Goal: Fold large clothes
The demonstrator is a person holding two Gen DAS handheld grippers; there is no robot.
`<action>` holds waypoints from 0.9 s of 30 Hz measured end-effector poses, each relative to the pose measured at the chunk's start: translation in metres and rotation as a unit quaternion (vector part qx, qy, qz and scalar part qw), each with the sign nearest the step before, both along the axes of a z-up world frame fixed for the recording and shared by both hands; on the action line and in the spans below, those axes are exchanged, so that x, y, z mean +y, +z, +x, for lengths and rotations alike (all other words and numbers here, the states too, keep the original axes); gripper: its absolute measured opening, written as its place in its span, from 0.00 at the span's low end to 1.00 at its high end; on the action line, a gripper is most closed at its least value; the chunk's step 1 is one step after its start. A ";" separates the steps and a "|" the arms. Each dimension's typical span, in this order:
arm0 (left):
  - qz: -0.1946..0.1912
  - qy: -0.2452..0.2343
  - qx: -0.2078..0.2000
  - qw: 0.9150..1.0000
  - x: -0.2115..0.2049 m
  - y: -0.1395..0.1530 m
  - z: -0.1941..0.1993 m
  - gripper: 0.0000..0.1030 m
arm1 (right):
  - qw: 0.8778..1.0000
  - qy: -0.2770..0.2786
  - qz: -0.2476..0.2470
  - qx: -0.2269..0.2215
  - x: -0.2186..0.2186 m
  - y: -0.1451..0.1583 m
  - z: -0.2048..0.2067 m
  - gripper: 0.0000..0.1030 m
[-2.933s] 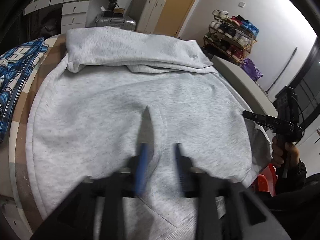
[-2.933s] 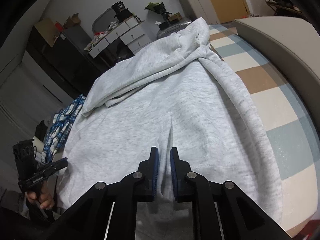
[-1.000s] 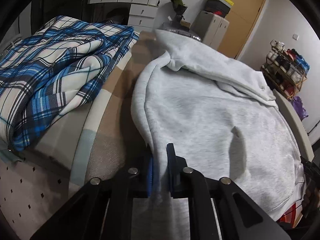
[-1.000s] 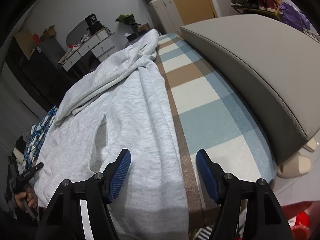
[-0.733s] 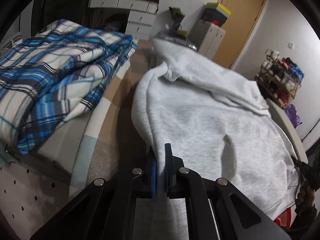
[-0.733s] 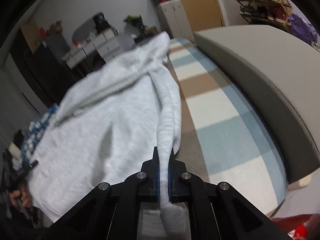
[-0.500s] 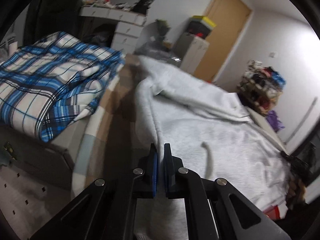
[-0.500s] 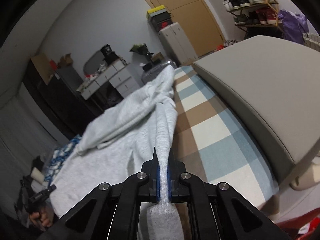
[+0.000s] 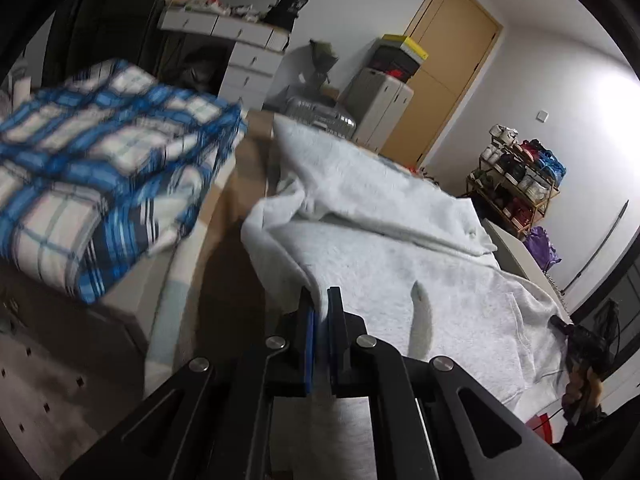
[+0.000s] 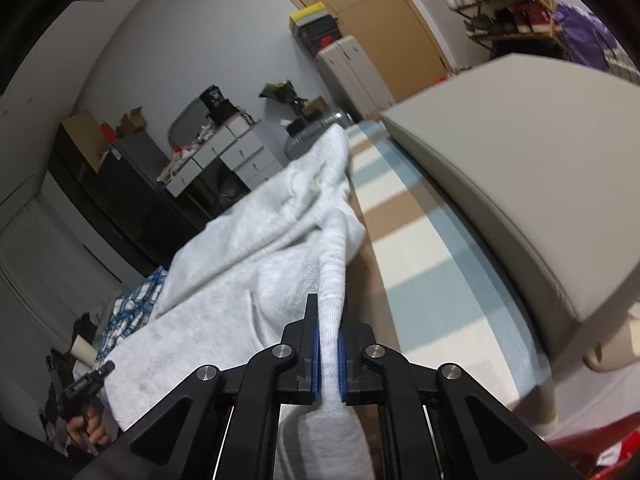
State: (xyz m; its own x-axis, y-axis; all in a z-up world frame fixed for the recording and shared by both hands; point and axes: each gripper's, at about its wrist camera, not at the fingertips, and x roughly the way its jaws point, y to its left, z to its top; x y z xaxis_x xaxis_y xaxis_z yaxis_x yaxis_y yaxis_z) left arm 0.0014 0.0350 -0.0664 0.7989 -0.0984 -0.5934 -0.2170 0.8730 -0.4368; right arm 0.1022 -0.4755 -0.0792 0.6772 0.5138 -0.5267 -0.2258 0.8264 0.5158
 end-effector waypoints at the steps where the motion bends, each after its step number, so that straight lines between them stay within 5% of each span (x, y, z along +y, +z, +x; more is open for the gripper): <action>1: -0.004 0.001 0.004 1.000 -0.001 -0.002 -0.002 0.01 | 1.000 0.001 0.003 0.008 -0.002 -0.003 0.002 0.09; 3: -0.018 -0.005 0.006 1.000 -0.002 -0.006 -0.004 0.04 | 1.000 0.008 0.009 0.026 -0.004 -0.009 0.006 0.13; 6: -0.033 -0.012 0.025 0.999 -0.003 -0.010 0.001 0.33 | 0.999 0.025 0.013 0.037 0.000 -0.014 0.013 0.38; 7: -0.037 -0.015 0.029 0.999 -0.004 -0.012 0.003 0.35 | 0.999 0.034 0.011 0.038 0.003 -0.015 0.015 0.42; 9: -0.035 -0.025 0.031 0.999 -0.009 -0.014 0.007 0.34 | 0.998 0.049 -0.013 0.033 0.014 -0.017 0.017 0.42; 10: -0.029 -0.027 0.025 0.999 -0.012 -0.012 0.007 0.18 | 0.998 0.056 -0.028 0.031 0.020 -0.017 0.019 0.37; 11: -0.014 -0.028 0.017 0.999 -0.016 -0.008 0.008 0.05 | 0.997 0.065 -0.032 0.024 0.023 -0.016 0.018 0.13; 12: -0.002 -0.036 0.009 0.999 -0.019 -0.003 0.008 0.01 | 0.996 0.084 -0.027 0.007 0.026 -0.011 0.017 0.04; 17: 0.027 -0.059 -0.078 0.995 -0.020 0.038 0.003 0.01 | 0.983 0.133 0.003 -0.127 0.032 0.043 0.001 0.04; 23: 0.054 -0.046 -0.135 0.988 0.002 0.079 0.045 0.01 | 0.974 0.129 -0.001 -0.187 0.042 0.081 0.036 0.04; 27: 0.061 -0.020 -0.122 0.990 0.024 0.081 0.098 0.01 | 0.978 0.095 0.035 -0.183 0.045 0.086 0.091 0.04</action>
State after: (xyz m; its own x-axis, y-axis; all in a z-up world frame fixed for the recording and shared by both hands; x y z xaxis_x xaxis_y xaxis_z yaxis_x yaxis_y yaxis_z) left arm 0.0992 0.0586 0.0149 0.9170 -0.0719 -0.3923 -0.0828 0.9279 -0.3635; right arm 0.1931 -0.4307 0.0066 0.7023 0.6752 -0.2255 -0.5525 0.7167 0.4255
